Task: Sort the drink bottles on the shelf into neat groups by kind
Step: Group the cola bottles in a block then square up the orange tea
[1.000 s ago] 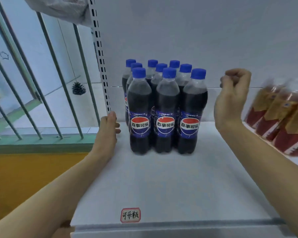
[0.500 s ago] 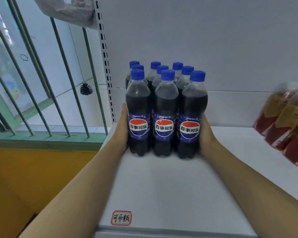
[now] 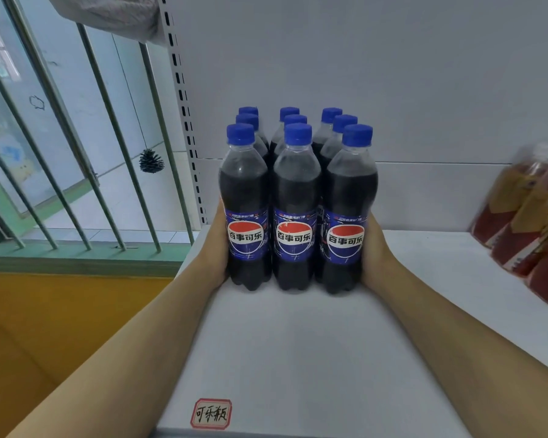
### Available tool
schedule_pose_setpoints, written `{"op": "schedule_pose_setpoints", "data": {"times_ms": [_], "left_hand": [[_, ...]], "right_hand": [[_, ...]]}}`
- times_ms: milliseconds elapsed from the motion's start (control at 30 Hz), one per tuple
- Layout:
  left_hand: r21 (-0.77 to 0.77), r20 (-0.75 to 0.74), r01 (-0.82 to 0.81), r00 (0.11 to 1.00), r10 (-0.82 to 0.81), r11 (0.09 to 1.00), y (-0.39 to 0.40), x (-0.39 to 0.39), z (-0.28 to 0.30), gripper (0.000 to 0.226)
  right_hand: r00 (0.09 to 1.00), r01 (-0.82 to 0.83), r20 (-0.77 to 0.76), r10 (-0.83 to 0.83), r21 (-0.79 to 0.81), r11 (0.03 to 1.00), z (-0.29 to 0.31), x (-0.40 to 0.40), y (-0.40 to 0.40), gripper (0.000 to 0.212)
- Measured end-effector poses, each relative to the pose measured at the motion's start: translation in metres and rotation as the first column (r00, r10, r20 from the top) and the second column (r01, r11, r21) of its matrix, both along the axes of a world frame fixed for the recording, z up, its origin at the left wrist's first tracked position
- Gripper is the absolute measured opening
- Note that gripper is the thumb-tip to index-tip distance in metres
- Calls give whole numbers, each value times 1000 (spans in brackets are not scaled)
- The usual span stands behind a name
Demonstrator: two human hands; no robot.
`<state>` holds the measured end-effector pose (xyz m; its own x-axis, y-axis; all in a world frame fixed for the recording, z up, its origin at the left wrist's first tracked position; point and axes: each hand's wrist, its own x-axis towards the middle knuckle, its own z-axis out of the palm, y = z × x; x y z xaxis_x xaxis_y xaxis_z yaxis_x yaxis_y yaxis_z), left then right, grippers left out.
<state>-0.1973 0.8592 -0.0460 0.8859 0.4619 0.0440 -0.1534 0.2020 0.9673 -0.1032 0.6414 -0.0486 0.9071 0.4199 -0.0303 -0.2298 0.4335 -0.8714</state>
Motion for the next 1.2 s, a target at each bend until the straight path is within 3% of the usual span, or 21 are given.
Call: {"op": "schedule_pose_setpoints", "data": {"times_ms": [567, 700, 833, 967, 1200], "left_hand": [[4, 3, -36, 999, 36, 999, -1, 1, -1, 41], [-33, -1, -26, 1000, 26, 999, -4, 0, 0, 46], [-59, -24, -3, 1000, 1, 998, -5, 1, -1, 54], [-88, 9, 12, 1000, -11, 996, 0, 5, -8, 64], [-64, 77, 51, 996, -46, 997, -2, -1, -3, 58]], "right_hand": [[1000, 22, -13, -23, -30, 999, 0, -1, -3, 59], [999, 23, -25, -24, -43, 999, -1, 0, -4, 63], [998, 50, -19, -52, -85, 995, -1, 0, -9, 53], [999, 46, 12, -45, -82, 996, 1, -3, -9, 63], [996, 93, 34, -88, -176, 980, 12, -14, -8, 48]]}}
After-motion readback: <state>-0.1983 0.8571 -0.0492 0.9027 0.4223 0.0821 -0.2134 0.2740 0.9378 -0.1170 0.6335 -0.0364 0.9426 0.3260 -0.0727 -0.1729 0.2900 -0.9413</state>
